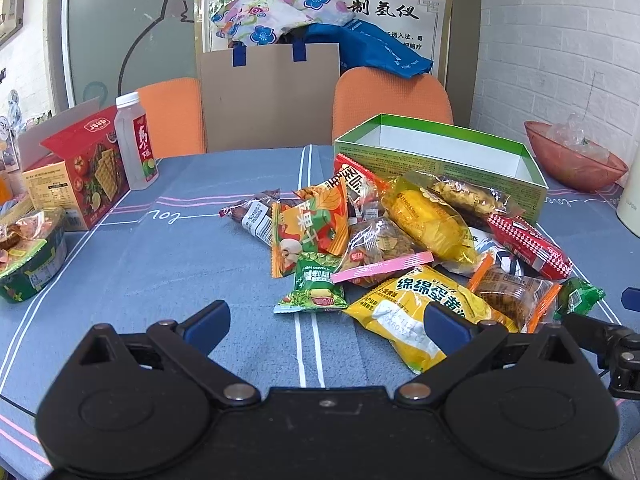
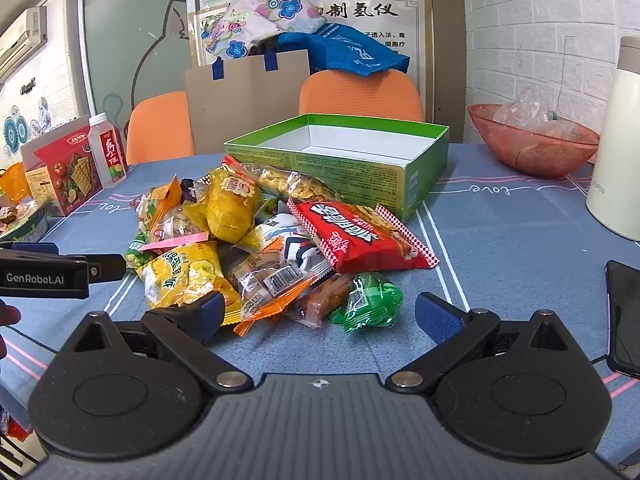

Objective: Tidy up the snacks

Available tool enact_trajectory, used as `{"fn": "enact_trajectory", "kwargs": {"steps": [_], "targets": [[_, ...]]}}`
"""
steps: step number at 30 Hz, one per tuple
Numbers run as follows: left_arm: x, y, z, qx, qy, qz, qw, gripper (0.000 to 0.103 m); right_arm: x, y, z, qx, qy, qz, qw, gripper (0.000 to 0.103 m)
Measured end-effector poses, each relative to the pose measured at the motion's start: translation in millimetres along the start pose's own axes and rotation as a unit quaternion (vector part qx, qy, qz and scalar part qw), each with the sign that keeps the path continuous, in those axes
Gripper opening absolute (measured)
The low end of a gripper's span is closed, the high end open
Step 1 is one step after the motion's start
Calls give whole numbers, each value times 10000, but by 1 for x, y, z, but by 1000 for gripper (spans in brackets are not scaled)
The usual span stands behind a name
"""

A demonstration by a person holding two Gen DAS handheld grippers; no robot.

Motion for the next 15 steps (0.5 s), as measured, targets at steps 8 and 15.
{"fn": "enact_trajectory", "kwargs": {"steps": [8,15], "targets": [[-2,-3,2,-58,39,49,10000,103,-2,-3,2,-57,-21,3,10000,103],[-3,-7,2,-98,63,64,9999,103,-5,-8,1,-110,2,-25,9999,103]]}}
Point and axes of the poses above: each gripper's, at about its wrist camera, not at the fingertips, and y roughly against the way its jaws point, x to its right, z to its underside, the point moved 7 cm from there along -y, roughly the way its jaws point, and after that the axes turned 3 degrees about z, right-handed, at the moved point
